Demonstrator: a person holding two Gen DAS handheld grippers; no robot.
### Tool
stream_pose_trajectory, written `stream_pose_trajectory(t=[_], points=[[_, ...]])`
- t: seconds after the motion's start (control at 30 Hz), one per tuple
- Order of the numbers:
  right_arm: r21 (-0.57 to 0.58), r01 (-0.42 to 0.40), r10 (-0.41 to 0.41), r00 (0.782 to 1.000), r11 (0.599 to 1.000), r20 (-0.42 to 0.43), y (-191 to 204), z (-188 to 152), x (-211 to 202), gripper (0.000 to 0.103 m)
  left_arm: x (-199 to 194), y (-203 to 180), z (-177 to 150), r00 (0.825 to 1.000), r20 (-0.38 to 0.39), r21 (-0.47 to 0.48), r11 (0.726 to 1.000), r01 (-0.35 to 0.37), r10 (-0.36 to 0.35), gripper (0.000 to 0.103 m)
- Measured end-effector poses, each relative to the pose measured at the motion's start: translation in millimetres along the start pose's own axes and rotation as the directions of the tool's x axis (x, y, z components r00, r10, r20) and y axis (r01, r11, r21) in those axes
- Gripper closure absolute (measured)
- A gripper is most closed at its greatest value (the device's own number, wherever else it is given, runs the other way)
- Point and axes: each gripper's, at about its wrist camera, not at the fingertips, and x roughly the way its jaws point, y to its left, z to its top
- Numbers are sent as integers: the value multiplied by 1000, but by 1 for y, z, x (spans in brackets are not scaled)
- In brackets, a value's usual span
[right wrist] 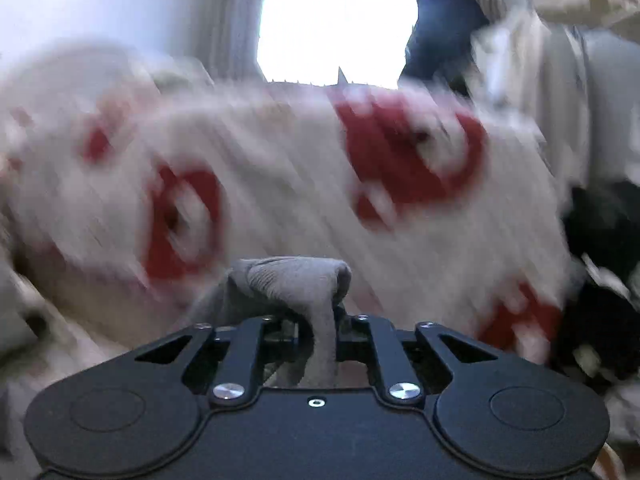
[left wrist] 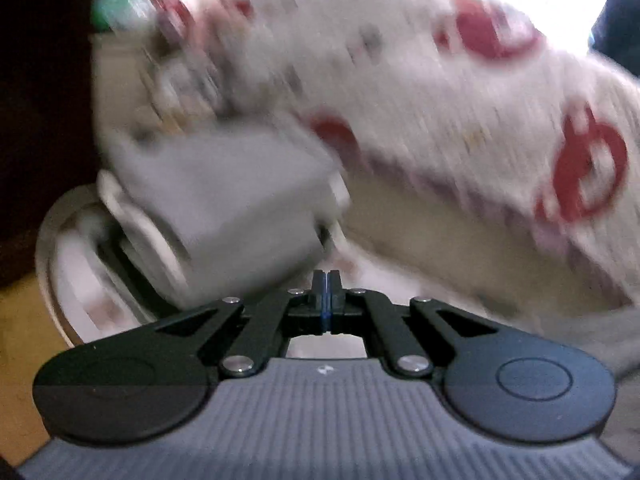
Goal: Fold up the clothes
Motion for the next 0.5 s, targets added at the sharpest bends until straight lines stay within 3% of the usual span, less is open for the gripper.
stream_pose_trajectory(t=[0.03,0.1,0.13,0.2,0.27,0.37,0.43,0.5], points=[[-9,37,-37,994,999,-99,-8,-15,17,78,10,-5,-14,999,-49,20,1000,0,1,103],[92,121,-87,946,988,-312,-42,-60,57,67,31,-16,-41,989,-147,60,998,4,5,100],[160,153,-77,911,975,-404,-58,-80,75,63,40,-20,-55,984,-180,64,998,0,12,100],[241,280,-94,810,929,-579,-85,-125,102,62,50,-20,-77,975,-219,48,999,-8,19,99],[268,280,-79,814,922,-576,-89,-145,103,61,63,-16,-93,964,-264,14,1000,-22,25,94],[326,199,0,853,924,-522,-72,-150,95,61,65,-6,-112,955,-293,3,999,-40,39,73],[344,57,121,873,937,-473,-47,-146,92,61,62,0,-122,953,-297,9,998,-57,57,62],[346,-156,298,862,925,-410,-6,-147,83,60,58,8,-128,952,-299,11,997,-71,71,61]])
